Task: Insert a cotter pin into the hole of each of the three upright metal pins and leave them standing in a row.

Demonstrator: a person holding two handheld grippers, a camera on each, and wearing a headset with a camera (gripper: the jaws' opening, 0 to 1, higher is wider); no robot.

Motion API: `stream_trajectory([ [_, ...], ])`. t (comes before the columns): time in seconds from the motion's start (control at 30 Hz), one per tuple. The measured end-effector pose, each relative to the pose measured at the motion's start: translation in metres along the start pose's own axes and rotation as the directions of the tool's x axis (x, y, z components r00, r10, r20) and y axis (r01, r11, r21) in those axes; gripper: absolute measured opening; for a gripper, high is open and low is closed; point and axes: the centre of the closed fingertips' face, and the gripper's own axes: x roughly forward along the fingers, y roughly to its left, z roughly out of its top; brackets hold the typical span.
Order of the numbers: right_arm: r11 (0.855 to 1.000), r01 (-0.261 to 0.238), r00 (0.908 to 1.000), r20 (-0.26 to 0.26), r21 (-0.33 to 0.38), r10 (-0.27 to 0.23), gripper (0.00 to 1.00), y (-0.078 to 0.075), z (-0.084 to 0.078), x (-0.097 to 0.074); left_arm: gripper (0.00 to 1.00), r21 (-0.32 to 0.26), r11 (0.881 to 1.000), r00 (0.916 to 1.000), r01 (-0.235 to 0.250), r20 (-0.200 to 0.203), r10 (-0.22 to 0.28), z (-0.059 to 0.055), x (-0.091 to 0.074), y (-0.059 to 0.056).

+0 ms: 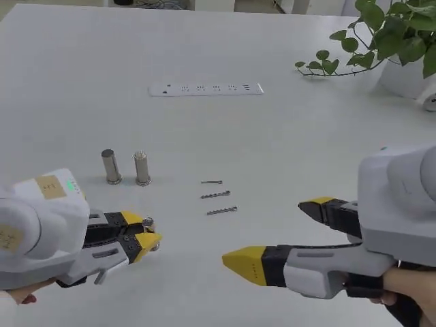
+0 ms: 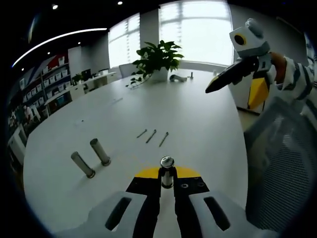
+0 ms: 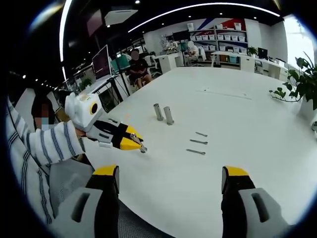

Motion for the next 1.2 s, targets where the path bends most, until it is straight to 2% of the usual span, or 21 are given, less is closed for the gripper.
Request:
stream_trajectory([
  [0.23,1.0,0.0,0.9999,-0.014,0.003,0.0,0.83,0.0,-0.004,0.002,0.05,0.038,0.999,0.9987,0.022,-0.046,-0.02,-0.014,0.01,-0.005],
  [0.57,1.0,0.001,0.9998,-0.018,0.006,-0.001,0.83,-0.001,-0.005,0.002,0.05,0.056,0.998,0.9984,0.018,-0.055,-0.015,-0.019,0.015,-0.006],
  [0.7,1.0,0.0,0.9998,-0.017,0.006,0.001,0.83,-0.001,-0.005,0.002,0.05,0.032,0.999,0.9986,0.019,-0.049,-0.017,-0.021,0.016,-0.005],
  [1.0,1.0,-0.002,0.9998,-0.018,0.007,0.002,0.83,0.0,-0.006,0.003,0.05,0.042,0.999,0.998,0.02,-0.061,-0.018,-0.028,0.015,-0.007],
  [1.03,1.0,-0.003,0.9998,-0.018,0.007,0.003,0.83,0.0,-0.006,0.003,0.05,0.021,1.0,0.9987,0.017,-0.048,-0.016,-0.026,0.015,-0.008],
  [1.13,1.0,-0.004,0.9998,-0.021,0.005,0.004,0.83,0.0,-0.006,0.003,0.05,0.024,1.0,0.9988,0.018,-0.046,-0.017,-0.026,0.014,-0.009],
  [1.2,1.0,-0.005,0.9997,-0.023,0.004,0.006,0.83,0.0,-0.007,0.004,0.05,0.006,1.0,0.9992,0.014,-0.038,-0.013,-0.026,0.015,-0.009],
])
